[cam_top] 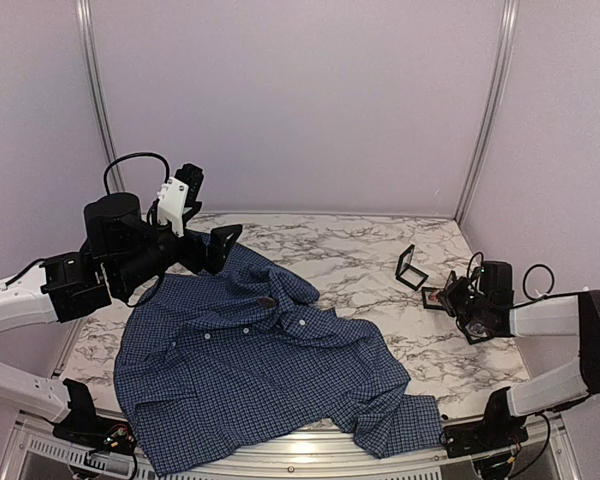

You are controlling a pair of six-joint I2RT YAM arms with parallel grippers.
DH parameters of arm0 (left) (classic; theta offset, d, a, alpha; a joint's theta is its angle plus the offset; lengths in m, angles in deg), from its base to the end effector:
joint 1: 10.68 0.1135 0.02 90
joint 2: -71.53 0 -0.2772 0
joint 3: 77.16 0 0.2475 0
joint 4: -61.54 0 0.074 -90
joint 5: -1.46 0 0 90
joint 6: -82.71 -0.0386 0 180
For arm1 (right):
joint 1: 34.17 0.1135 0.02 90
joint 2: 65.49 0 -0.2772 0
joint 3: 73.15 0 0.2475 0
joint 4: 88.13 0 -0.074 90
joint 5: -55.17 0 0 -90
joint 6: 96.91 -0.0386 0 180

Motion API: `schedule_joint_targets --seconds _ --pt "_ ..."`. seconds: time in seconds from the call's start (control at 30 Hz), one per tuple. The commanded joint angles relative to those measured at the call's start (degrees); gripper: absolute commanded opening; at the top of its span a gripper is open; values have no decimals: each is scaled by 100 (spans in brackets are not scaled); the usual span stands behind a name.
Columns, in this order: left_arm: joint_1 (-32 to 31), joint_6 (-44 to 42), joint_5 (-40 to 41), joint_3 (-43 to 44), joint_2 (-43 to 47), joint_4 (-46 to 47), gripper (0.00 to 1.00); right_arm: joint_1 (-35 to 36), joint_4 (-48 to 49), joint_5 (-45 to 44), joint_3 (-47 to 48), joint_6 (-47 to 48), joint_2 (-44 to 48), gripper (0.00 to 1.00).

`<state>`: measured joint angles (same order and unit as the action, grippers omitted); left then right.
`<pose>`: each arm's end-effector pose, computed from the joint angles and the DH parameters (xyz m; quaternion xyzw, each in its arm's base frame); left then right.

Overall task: Remove the brooch from the garment
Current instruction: Place the brooch in the brooch box.

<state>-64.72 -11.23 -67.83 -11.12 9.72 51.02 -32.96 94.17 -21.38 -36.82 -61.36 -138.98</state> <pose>0.1551 -0.1906 0.3640 0.2502 0.6990 -0.1566 0.6513 0.2298 0.0138 0.1660 0.3460 0.8113 0.3064 0.3580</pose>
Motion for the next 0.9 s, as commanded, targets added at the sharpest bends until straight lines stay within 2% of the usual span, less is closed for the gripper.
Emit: schedule_joint_targets --seconds 0.0,0.33,0.57,0.87 --pt "51 49 -91 29 -38 -131 99 -51 230 -32 -48 -120 -140 0" --pt "78 71 -133 11 -34 -131 99 -52 204 -274 -65 -208 -348 0" --pt "94 69 -159 11 -33 -132 99 -409 167 -306 -43 -146 -371 0" --pt "104 79 -177 20 -50 -127 99 -496 -102 -413 195 90 -448 0"
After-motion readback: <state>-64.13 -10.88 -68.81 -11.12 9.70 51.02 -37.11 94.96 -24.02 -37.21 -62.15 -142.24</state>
